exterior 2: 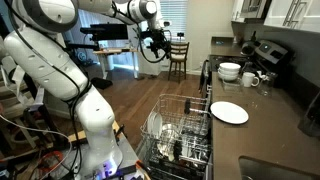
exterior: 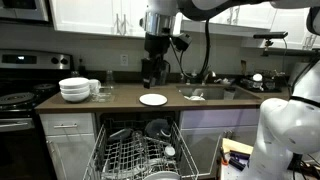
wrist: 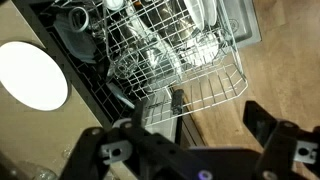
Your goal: Pick up the plate from the kitchen plates holder and put it on top of the other plate on the shelf
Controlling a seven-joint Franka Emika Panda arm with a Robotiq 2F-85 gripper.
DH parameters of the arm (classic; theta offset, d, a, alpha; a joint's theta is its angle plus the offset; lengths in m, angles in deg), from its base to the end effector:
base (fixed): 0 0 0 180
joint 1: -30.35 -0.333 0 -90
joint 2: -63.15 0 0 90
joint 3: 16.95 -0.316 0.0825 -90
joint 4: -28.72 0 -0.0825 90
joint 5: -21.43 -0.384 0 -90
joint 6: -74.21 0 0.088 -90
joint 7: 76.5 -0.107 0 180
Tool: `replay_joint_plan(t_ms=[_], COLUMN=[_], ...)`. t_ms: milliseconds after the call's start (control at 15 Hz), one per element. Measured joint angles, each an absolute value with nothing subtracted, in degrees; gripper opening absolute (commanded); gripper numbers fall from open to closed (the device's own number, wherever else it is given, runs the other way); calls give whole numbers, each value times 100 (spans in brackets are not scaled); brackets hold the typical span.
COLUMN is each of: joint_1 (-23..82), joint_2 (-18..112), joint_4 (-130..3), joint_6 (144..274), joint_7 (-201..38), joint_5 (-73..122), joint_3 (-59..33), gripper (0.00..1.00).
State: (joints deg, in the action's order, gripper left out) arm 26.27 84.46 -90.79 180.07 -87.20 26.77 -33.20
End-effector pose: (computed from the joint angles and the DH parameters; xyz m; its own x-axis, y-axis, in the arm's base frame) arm 0.4271 0.1687 0.5835 0.9712 0.1855 0.1492 0.1600 -0.9727 0.1679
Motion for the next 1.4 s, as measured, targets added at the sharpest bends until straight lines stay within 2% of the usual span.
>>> replay_joint_plan(t_ms=[800, 1400], joint_1=[2546, 2307], joint_2=[8392, 7535], joint_4=[-9083, -9163], joint_6=[18007, 18006], joint_7=[-8720, -8523], joint_5=[2667, 2123], joint_3=[-3221, -2952], gripper=[100, 100])
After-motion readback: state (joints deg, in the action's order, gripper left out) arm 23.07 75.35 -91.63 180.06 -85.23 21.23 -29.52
